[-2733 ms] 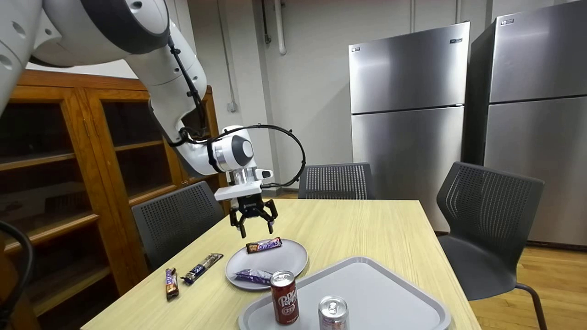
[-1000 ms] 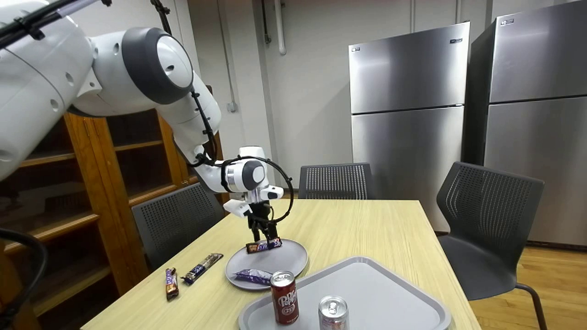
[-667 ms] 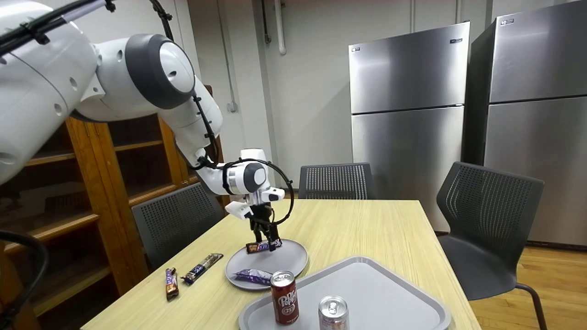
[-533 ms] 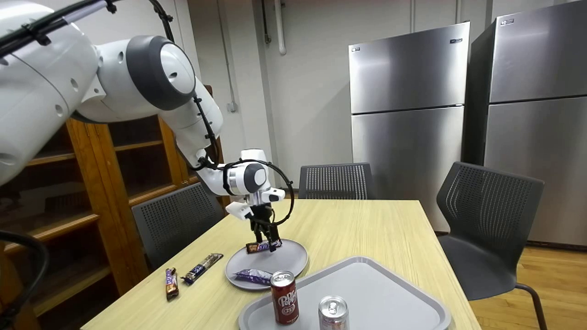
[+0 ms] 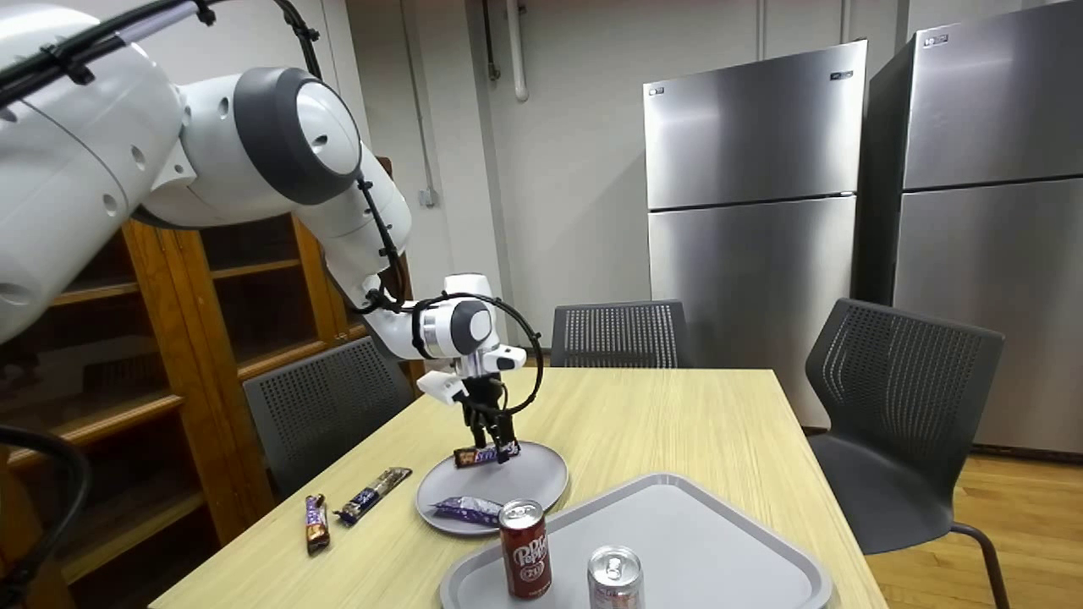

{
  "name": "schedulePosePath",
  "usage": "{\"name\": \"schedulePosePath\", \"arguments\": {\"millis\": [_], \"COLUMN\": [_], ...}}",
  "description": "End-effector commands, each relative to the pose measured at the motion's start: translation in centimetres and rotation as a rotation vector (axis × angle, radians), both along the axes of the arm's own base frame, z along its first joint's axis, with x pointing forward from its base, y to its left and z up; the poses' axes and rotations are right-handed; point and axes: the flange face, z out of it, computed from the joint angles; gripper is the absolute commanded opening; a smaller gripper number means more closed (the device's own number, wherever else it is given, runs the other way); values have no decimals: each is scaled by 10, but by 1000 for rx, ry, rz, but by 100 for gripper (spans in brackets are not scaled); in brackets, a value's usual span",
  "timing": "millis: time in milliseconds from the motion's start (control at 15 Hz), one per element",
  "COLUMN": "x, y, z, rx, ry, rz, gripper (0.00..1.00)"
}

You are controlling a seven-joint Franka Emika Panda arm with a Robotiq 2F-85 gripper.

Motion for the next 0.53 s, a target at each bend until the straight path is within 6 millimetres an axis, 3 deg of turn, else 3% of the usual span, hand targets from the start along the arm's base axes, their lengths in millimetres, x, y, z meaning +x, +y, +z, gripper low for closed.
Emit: {"name": "schedulePosePath", "arguments": {"millis": [0,333,467], "x": [5,5,6], "y": [4,5,5], "z": [5,5,5], "rx": [-9,-9,-10], "ry": [3,3,1], "rz": [4,5,4], "gripper": [58,18,12]}}
